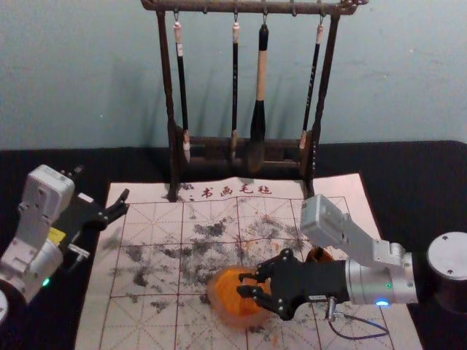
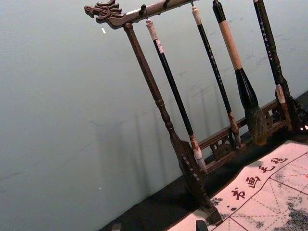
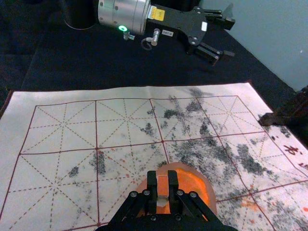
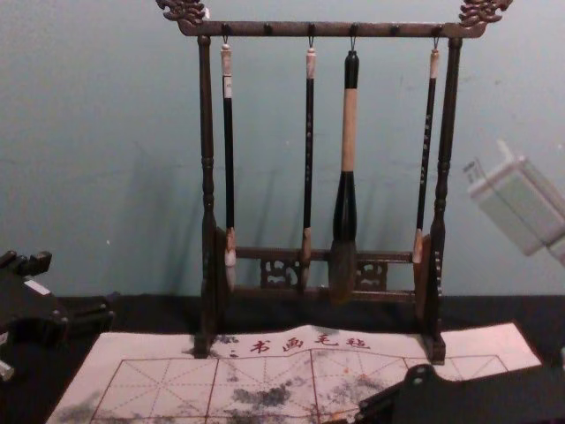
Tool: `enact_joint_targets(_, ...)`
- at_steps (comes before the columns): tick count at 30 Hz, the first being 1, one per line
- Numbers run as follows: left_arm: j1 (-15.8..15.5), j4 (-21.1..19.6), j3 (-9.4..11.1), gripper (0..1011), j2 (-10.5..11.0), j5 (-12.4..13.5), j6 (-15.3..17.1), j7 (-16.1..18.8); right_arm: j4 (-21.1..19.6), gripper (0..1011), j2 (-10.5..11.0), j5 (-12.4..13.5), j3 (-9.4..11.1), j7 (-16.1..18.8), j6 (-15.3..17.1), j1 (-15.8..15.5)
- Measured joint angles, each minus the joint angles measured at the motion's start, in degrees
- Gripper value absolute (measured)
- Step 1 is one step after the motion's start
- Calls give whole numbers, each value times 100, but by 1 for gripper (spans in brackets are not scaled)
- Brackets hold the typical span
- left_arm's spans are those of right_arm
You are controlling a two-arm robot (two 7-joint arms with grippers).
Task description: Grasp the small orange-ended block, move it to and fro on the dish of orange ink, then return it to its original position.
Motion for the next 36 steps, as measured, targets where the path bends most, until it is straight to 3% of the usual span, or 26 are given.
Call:
enact_joint_targets(12, 0, 0, 0, 1001, 0, 0, 0, 0, 250, 93, -193, -121, -157, 49, -22, 216)
enact_joint_targets(22, 0, 0, 0, 1001, 0, 0, 0, 0, 531, 93, -318, -154, -159, 33, -42, 372)
enact_joint_targets(36, 0, 0, 0, 1001, 0, 0, 0, 0, 527, 93, -209, -50, -1, -34, -5, 319)
